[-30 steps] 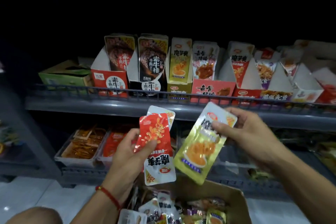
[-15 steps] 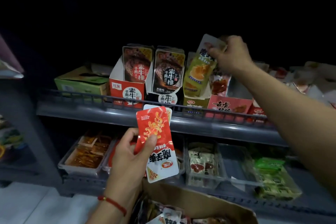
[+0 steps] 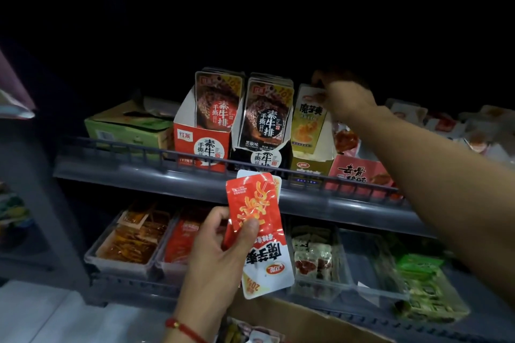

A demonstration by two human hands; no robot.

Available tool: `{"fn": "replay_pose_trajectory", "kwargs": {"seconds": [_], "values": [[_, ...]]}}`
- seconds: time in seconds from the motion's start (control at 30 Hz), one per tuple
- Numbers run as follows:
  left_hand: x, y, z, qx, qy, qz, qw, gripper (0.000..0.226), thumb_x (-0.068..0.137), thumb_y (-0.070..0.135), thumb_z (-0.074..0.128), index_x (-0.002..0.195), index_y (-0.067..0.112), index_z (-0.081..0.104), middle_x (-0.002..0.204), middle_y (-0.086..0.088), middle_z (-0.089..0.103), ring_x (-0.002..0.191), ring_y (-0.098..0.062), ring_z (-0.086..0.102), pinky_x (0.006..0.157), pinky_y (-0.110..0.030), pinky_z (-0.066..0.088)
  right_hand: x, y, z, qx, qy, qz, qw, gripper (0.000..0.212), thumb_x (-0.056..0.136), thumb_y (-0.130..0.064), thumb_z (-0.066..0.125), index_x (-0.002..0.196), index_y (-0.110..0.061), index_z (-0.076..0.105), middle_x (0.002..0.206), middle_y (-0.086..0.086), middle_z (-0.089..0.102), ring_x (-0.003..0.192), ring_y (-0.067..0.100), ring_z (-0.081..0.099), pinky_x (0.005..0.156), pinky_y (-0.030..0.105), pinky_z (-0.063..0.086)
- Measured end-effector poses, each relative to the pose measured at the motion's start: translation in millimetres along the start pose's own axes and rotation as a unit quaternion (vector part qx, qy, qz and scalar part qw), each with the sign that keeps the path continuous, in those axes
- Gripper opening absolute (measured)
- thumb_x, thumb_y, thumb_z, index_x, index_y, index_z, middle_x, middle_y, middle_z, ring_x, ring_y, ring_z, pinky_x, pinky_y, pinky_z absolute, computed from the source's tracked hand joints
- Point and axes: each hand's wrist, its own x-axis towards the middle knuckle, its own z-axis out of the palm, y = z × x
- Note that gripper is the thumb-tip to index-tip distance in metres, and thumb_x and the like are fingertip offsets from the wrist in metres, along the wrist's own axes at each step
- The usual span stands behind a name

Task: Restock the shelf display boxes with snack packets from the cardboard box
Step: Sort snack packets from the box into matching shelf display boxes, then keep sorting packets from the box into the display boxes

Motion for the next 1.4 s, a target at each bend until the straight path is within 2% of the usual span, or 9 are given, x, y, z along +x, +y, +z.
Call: {"fn": "replay_pose_trajectory", "kwargs": {"seconds": [0.37, 0.5, 0.6, 0.7, 0.83, 1.0, 1.13, 1.33, 1.4], "values": [[4, 0, 5, -0.021, -0.002, 0.001, 1.000, 0.035, 0.081, 0.040, 0.076, 0.104, 0.018, 0.061, 0.096, -0.005, 0.079, 0.087, -0.026, 0.078, 0.084, -0.056, 0.061, -13, -16, -14, -0.081, 0.078, -0.051, 0.992, 0.021, 0.100, -0.019, 0.061, 0.119, -0.011, 0.061, 0.106, 0.013, 0.066, 0.084, 0.029, 0.063, 0.072, 0.040, 0.055], [3, -3, 6, -0.048, 0.001, -0.018, 0.999, 0.043, 0.074, 0.036, 0.080, 0.109, 0.018, 0.062, 0.099, -0.003, 0.079, 0.090, -0.025, 0.078, 0.084, -0.054, 0.062, -80, -48, -37, 0.092, 0.129, -0.143, 0.977, 0.016, 0.098, -0.022, 0.057, 0.112, -0.018, 0.064, 0.099, -0.002, 0.065, 0.087, 0.017, 0.063, 0.075, 0.037, 0.055], [2, -6, 7, -0.076, 0.007, -0.029, 0.997, 0.047, 0.072, 0.026, 0.083, 0.114, 0.020, 0.064, 0.103, -0.003, 0.079, 0.095, -0.026, 0.077, 0.088, -0.055, 0.060, -162, -68, -36, 0.229, -0.060, -0.103, 0.966, 0.012, 0.097, -0.035, 0.061, 0.105, -0.027, 0.062, 0.089, -0.017, 0.065, 0.077, -0.001, 0.063, 0.074, 0.030, 0.059], [0, -11, 12, -0.085, -0.007, -0.036, 0.996, 0.055, 0.068, 0.021, 0.087, 0.119, 0.017, 0.065, 0.108, -0.009, 0.078, 0.103, -0.033, 0.074, 0.095, -0.059, 0.055, -233, -79, -22, 0.377, -0.281, 0.016, 0.882, 0.042, 0.085, -0.059, 0.069, 0.116, -0.034, 0.057, 0.098, -0.013, 0.070, 0.089, 0.000, 0.069, 0.076, 0.028, 0.061], [-7, -20, 24, -0.082, -0.021, -0.056, 0.995, 0.048, 0.073, 0.015, 0.083, 0.117, 0.017, 0.065, 0.107, -0.008, 0.078, 0.102, -0.031, 0.074, 0.093, -0.055, 0.057, -270, -71, -11, 0.544, -0.269, 0.179, 0.774, 0.028, 0.091, -0.020, 0.075, 0.112, -0.013, 0.058, 0.096, 0.006, 0.071, 0.086, 0.011, 0.075, 0.073, 0.029, 0.062], [-14, -24, 27, -0.092, -0.072, -0.094, 0.989, 0.033, 0.089, 0.020, 0.069, 0.122, 0.017, 0.065, 0.112, -0.011, 0.076, 0.104, -0.032, 0.072, 0.089, -0.055, 0.058, -273, -41, -22, 0.449, -0.277, 0.112, 0.842, 0.025, 0.100, -0.023, 0.064, 0.123, -0.032, 0.059, 0.099, -0.011, 0.069, 0.092, 0.006, 0.073, 0.078, 0.031, 0.062], [-17, -22, 29, -0.106, -0.083, -0.110, 0.985, 0.028, 0.096, 0.008, 0.060, 0.123, 0.013, 0.063, 0.111, -0.012, 0.076, 0.101, -0.029, 0.069, 0.084, -0.050, 0.057, -269, -21, -36, 0.245, -0.237, -0.019, 0.940, 0.035, 0.103, -0.028, 0.057, 0.137, -0.034, 0.051, 0.121, -0.020, 0.061, 0.111, 0.000, 0.060, 0.083, 0.014, 0.050], [-20, -18, 31, 0.008, -0.107, -0.097, 0.989, 0.027, 0.093, 0.030, 0.067, 0.113, 0.012, 0.072, 0.101, -0.015, 0.078, 0.096, -0.034, 0.075, 0.094, -0.055, 0.057, -255, 1, -60, 0.181, -0.337, -0.141, 0.913, 0.029, 0.093, -0.039, 0.070, 0.122, -0.034, 0.070, 0.115, -0.027, 0.067, 0.102, -0.012, 0.059, 0.081, 0.011, 0.046], [-24, -17, 33, 0.035, -0.150, -0.136, 0.979, 0.035, 0.092, 0.040, 0.064, 0.105, 0.009, 0.073, 0.094, -0.017, 0.078, 0.088, -0.035, 0.076, 0.084, -0.049, 0.062, -254, -7, -59, 0.158, -0.315, -0.159, 0.922, 0.027, 0.087, -0.040, 0.076, 0.114, -0.034, 0.071, 0.109, -0.026, 0.067, 0.096, -0.008, 0.060, 0.078, 0.012, 0.046]]}}
